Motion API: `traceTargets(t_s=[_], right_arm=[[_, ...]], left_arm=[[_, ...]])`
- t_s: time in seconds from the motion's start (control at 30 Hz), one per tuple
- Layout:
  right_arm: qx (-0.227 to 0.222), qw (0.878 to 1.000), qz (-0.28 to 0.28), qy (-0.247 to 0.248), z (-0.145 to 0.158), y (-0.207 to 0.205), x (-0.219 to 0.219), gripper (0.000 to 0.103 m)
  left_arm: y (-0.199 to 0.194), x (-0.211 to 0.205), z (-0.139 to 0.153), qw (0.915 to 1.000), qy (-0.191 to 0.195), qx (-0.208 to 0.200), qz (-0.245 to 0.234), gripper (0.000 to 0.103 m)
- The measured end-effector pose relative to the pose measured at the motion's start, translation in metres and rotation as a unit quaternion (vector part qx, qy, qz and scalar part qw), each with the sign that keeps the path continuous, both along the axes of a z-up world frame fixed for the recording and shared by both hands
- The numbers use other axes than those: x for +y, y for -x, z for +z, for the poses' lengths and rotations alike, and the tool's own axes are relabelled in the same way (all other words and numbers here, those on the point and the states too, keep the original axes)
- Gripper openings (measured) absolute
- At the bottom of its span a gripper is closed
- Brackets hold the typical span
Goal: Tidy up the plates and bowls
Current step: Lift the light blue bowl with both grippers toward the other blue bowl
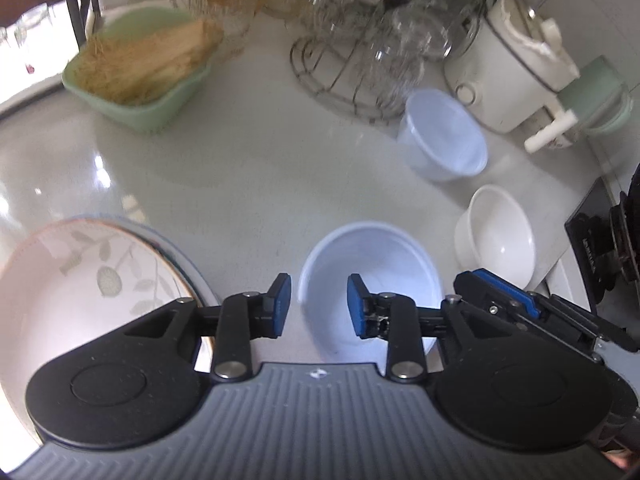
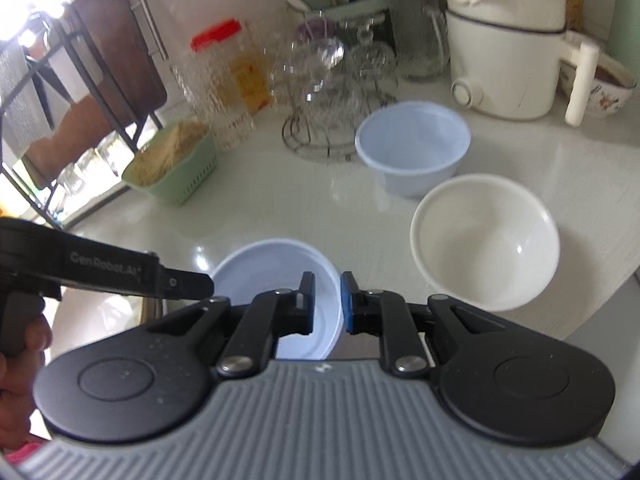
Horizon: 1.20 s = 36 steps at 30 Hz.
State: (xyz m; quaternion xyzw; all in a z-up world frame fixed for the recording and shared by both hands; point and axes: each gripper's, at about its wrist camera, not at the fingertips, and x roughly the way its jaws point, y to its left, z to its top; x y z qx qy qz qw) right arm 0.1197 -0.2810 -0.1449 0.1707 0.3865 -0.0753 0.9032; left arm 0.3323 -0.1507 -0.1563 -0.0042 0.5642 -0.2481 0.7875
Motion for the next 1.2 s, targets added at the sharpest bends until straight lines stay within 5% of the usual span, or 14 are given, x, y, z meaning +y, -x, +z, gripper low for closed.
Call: traceTargets(t_s=[0.6, 1.2], right_arm=[[-0.103, 0.994, -0.02, 0.034, 0.093, 0.015, -0.005, 0.017], [-0.089, 0.994, -0.057, 0.04, 0.096, 0.022, -0.017, 0.017]], left_arm=[[0.022, 0.001, 0.099, 0.9936, 0.044, -0.103, -0.007, 0.037], [0.028, -0.014, 0.098, 0.9924, 0.045, -0.107, -0.04, 0.037]])
